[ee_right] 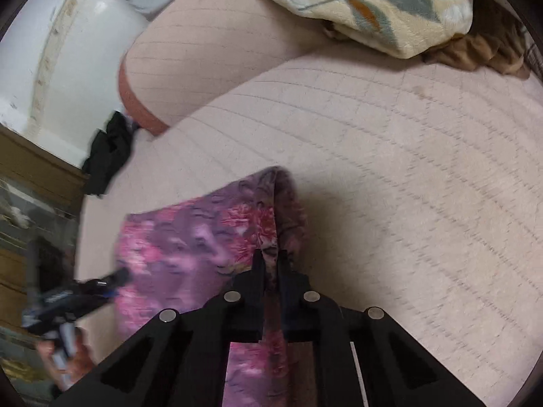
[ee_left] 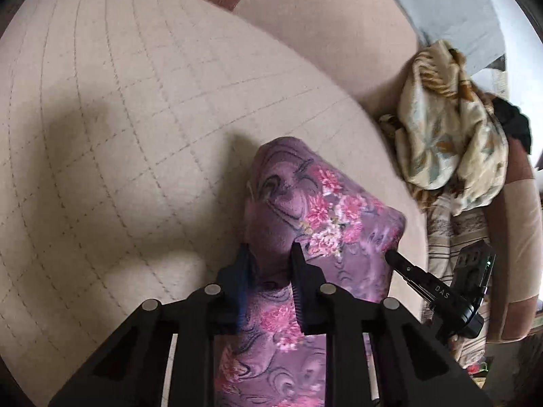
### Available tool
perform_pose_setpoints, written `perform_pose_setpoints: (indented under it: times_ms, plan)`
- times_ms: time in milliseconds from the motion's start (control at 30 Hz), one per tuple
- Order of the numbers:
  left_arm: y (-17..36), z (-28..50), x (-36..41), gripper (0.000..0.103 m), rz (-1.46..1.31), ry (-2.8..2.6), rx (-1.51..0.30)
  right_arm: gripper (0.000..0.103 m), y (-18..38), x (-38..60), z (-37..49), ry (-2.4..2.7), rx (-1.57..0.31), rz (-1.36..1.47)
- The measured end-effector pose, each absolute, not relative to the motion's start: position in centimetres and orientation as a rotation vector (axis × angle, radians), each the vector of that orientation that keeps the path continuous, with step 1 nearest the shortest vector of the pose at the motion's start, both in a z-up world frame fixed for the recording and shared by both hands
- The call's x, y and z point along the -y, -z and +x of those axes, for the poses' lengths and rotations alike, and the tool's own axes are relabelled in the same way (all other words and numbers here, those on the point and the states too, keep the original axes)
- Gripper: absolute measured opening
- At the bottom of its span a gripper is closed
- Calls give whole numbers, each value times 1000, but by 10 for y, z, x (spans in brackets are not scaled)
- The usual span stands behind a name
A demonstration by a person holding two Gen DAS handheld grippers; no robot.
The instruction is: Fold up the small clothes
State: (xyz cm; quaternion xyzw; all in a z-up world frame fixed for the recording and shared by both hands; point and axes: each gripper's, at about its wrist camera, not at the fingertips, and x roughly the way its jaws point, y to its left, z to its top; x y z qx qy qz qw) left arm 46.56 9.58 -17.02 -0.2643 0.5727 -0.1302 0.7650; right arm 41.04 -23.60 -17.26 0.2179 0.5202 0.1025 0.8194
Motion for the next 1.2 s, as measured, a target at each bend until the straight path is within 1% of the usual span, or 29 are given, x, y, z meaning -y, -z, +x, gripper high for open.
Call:
perform_pose_setpoints:
  times_ms: [67, 100, 167, 200, 233, 267, 300, 400, 433, 467, 500, 533, 600, 667, 700, 733, 800, 867, 900, 967, 1000, 1033, 1067, 1100, 1133, 1200]
  plan:
    - [174, 468, -98, 24, -598, 288, -1254, 8, 188, 241, 413, -221, -1154, 518]
    - [171, 468, -98, 26, -600, 296, -1254, 10, 189, 246, 412, -234, -1150, 559]
    - [162, 467, -99, 30, -584, 283, -1224, 19, 180, 252, 411, -248, -1121, 595]
    - [157, 466, -100, 33, -583, 267, -1197, 28, 174, 256, 411, -265, -1097, 617]
    - [154, 466, -101, 44, -590, 266, -1175, 43, 169, 259, 410, -271, -1078, 631]
    - [150, 469, -101, 50, -607, 277, -1155, 50, 164, 261, 411, -274, -1063, 641]
    - [149, 472, -100, 51, -618, 283, -1146, 55, 160, 260, 414, -277, -1058, 641]
    - [149, 484, -96, 51, -646, 302, -1119, 55, 156, 256, 423, -262, -1057, 625]
    - [153, 487, -95, 51, -642, 293, -1127, 53, 158, 253, 427, -259, -1064, 616]
    - [158, 489, -94, 49, -637, 289, -1134, 49, 160, 250, 430, -248, -1070, 611]
    - [162, 490, -93, 41, -634, 288, -1141, 22, 164, 246, 432, -237, -1077, 603]
    - [165, 490, -93, 30, -624, 278, -1152, 10, 166, 245, 433, -227, -1083, 594]
    - [163, 490, -95, 25, -641, 289, -1141, 9, 169, 245, 434, -224, -1079, 592]
    - [158, 490, -96, 11, -665, 288, -1133, 9, 166, 247, 432, -230, -1070, 595]
    - [156, 491, -95, 11, -642, 286, -1129, 8, 162, 244, 432, -230, -1062, 584]
    - [156, 492, -92, 10, -589, 281, -1127, 8, 158, 242, 432, -220, -1052, 552]
    - [163, 492, -91, 10, -567, 266, -1126, 8, 163, 240, 434, -190, -1063, 492]
    - [159, 489, -92, 10, -560, 257, -1121, 9, 181, 245, 435, -171, -1123, 554]
    - [153, 487, -91, 10, -539, 252, -1117, 12, 181, 246, 434, -173, -1127, 568]
    - [143, 480, -92, 10, -511, 240, -1114, 28, 173, 247, 430, -181, -1135, 565]
    - [140, 474, -94, 11, -506, 233, -1116, 43, 166, 250, 424, -194, -1129, 577]
    - [139, 467, -97, 19, -516, 224, -1124, 50, 162, 252, 418, -205, -1120, 590]
    - [140, 460, -100, 30, -535, 218, -1146, 50, 159, 254, 409, -220, -1117, 606]
    - [142, 454, -101, 35, -549, 212, -1171, 50, 156, 254, 399, -237, -1120, 614]
    - [145, 446, -102, 39, -566, 201, -1212, 50, 155, 253, 390, -240, -1127, 613]
    - [150, 432, -97, 39, -588, 215, -1274, 50, 155, 244, 375, -233, -1164, 574]
